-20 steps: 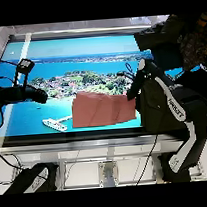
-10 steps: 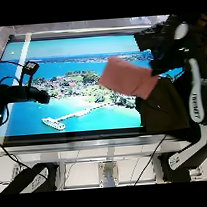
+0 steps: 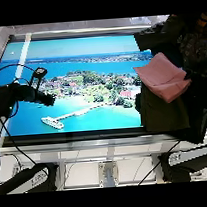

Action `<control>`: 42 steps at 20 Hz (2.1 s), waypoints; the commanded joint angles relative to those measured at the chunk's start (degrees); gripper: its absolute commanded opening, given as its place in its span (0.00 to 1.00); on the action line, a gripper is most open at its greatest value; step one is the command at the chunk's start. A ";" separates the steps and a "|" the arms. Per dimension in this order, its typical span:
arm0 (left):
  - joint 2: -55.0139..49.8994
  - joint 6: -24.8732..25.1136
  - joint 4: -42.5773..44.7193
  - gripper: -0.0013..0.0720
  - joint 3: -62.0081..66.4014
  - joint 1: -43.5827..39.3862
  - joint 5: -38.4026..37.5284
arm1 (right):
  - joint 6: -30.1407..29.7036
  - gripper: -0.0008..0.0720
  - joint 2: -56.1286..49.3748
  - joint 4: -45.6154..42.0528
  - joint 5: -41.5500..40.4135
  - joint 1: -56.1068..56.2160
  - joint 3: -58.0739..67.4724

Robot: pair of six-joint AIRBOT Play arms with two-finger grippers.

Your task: Fold the clothes and pants, and hang the long-sleeved shirts on hangers.

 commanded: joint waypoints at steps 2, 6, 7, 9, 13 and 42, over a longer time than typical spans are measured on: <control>-2.19 0.02 0.04 0.41 -0.02 0.00 0.07 | 0.55 0.12 -0.52 -3.15 -0.07 -1.51 -13.92; -2.19 0.02 0.04 0.41 -0.02 0.00 0.07 | 0.59 0.31 -0.52 -3.58 -4.07 -1.44 -16.70; -2.19 0.02 0.04 0.41 -0.02 0.00 0.04 | 0.59 0.31 -0.42 -3.61 -4.98 -1.44 -16.26; -2.19 0.02 0.04 0.41 -0.02 0.00 0.04 | 1.22 0.31 0.31 -3.52 -7.41 -0.96 -15.58; -2.19 0.02 0.04 0.41 -0.02 0.00 0.07 | 1.09 0.31 0.94 -3.96 -12.94 3.15 -8.70; -2.19 0.02 0.04 0.41 -0.02 0.00 0.07 | 0.28 0.28 -12.70 -3.28 -8.92 35.50 2.16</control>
